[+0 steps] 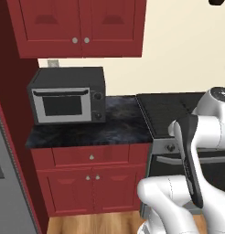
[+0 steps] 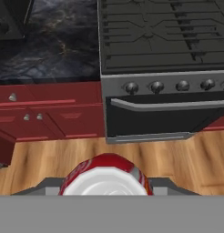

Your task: Four empty soda cans are scattered around the kitchen. Gather all the cans and cluster them next to the stove for recycling.

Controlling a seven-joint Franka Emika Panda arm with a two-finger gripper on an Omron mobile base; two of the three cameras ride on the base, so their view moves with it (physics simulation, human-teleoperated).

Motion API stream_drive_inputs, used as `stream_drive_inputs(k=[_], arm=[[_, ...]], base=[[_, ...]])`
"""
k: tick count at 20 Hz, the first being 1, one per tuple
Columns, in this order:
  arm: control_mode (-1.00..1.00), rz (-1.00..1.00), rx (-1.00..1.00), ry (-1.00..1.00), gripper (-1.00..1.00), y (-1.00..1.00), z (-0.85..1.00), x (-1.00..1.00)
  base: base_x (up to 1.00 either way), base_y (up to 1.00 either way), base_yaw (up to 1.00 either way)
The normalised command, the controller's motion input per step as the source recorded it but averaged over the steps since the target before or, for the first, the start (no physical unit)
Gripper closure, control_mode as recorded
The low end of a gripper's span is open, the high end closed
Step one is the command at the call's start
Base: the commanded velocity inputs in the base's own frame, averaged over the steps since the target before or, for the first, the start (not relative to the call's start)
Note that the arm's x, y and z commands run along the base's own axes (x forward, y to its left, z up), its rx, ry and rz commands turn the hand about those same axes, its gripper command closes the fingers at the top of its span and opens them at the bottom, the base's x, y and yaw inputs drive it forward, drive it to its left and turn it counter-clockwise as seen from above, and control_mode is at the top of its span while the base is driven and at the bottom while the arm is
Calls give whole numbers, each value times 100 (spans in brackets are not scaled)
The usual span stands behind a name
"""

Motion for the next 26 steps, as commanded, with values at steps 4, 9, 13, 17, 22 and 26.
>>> stream_drive_inputs(k=[4,9,13,17,22,26], arm=[[100,0,0,0,100,0,0,0],[100,0,0,0,100,0,0,0],[100,0,0,0,100,0,0,0],[100,0,0,0,100,0,0,0],[100,0,0,0,100,0,0,0],[100,0,0,0,100,0,0,0]], base=[[59,26,-1],[55,19,0],[49,19,-1],[43,21,-1],[32,23,0],[22,24,-1]])
